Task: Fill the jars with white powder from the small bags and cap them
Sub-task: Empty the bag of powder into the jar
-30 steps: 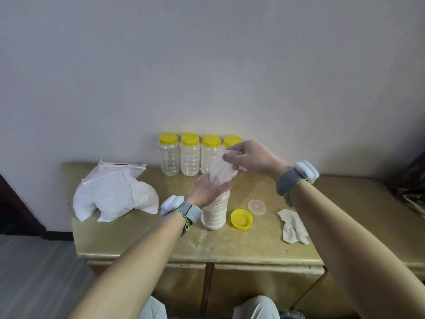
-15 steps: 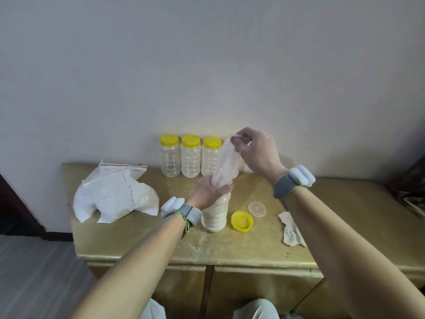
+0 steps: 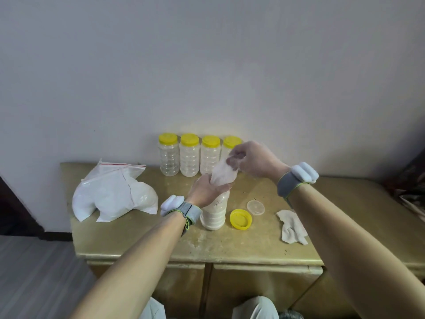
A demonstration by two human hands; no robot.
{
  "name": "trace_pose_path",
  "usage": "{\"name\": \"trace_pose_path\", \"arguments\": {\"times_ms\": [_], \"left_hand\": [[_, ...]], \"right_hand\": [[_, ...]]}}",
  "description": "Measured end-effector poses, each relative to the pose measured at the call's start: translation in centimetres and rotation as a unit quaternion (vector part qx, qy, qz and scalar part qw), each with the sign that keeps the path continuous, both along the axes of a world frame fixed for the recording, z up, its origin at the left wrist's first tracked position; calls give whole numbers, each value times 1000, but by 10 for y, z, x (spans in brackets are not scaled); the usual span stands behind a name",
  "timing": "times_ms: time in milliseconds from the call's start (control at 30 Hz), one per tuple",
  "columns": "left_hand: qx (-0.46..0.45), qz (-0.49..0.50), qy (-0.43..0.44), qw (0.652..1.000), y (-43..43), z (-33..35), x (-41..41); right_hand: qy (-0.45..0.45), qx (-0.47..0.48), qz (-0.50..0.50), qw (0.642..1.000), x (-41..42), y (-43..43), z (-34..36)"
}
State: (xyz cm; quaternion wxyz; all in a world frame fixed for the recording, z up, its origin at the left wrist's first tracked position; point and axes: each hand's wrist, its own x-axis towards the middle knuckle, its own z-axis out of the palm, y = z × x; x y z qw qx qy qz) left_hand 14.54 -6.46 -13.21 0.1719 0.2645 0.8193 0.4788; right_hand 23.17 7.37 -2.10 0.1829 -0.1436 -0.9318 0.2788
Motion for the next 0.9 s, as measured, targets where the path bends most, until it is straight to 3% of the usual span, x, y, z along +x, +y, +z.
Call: {"name": "trace_pose_path", "arguments": {"times_ms": [100, 200, 267, 333, 500, 667, 767, 900], "left_hand": [[4, -4, 2, 1000, -1, 1, 1], [-1, -7, 4, 1000, -2, 4, 3], [0, -18, 13, 1000, -4, 6, 4], [-3, -22, 24, 999, -7, 8, 5], [25, 6, 27, 999, -17, 9, 3], [45, 25, 27, 998, -24, 12, -1], [51, 22, 32, 998, -24, 18, -3], [53, 20, 64, 996, -18, 24, -7]], "right_hand": [[121, -33, -68, 990, 1, 2, -4], [5, -15, -15, 1000, 5, 1, -8], [63, -63, -52, 995, 9, 3, -10], [137, -132, -112, 975, 12, 12, -15], [161, -347, -215, 898, 26, 32, -65], [149, -490, -246, 823, 40, 21, -112], [129, -520, -242, 809, 44, 12, -131], [87, -511, -236, 822, 47, 4, -143]]}}
